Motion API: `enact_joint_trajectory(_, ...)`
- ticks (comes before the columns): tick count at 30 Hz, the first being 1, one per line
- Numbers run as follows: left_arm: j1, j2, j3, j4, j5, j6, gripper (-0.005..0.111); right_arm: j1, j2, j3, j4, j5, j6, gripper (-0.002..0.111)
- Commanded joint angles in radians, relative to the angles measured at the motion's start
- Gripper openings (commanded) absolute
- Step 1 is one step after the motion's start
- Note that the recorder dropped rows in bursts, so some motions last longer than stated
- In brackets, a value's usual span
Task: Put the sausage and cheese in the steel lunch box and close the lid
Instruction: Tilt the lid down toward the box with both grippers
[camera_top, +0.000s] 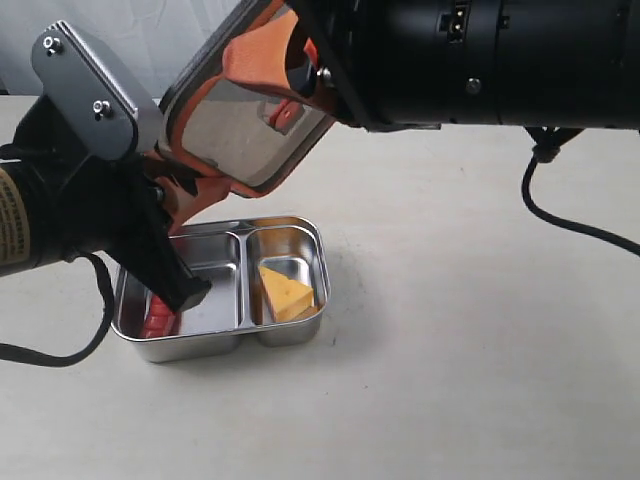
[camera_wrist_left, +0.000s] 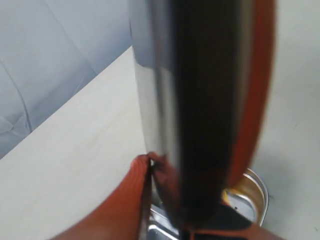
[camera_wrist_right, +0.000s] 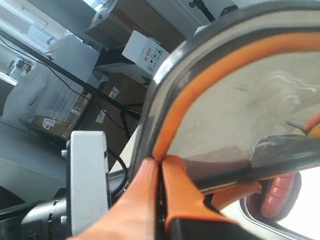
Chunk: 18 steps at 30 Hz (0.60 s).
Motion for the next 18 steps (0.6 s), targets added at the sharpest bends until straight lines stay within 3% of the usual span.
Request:
enact_joint_trajectory(1, -0.003, -0.004, -0.009, 0.024, 0.055, -0.009, 0.0, 0.003, -0.002, 0.003, -0.159, 0.026, 0.152, 0.009)
enact_joint_trajectory(6, -0.003, -0.004, -0.009, 0.032, 0.081, -0.009, 0.0, 0.003, -0.002, 0.003, -0.281, 0.045, 0.297, 0.047)
enact_joint_trajectory(8, -0.003, -0.004, -0.009, 0.032, 0.091, -0.009, 0.0, 0.003, -0.002, 0.003, -0.296, 0.057, 0.332, 0.058)
enact_joint_trajectory(14, -0.003, -0.004, -0.009, 0.049, 0.119, -0.011, 0.0, 0.003, -0.002, 0.003, -0.31, 0.071, 0.353, 0.06)
enact_joint_trajectory(18, -0.003, -0.004, -0.009, 0.049, 0.152, -0.011, 0.0, 0.002, -0.002, 0.003, -0.414, 0.043, 0.492, 0.057)
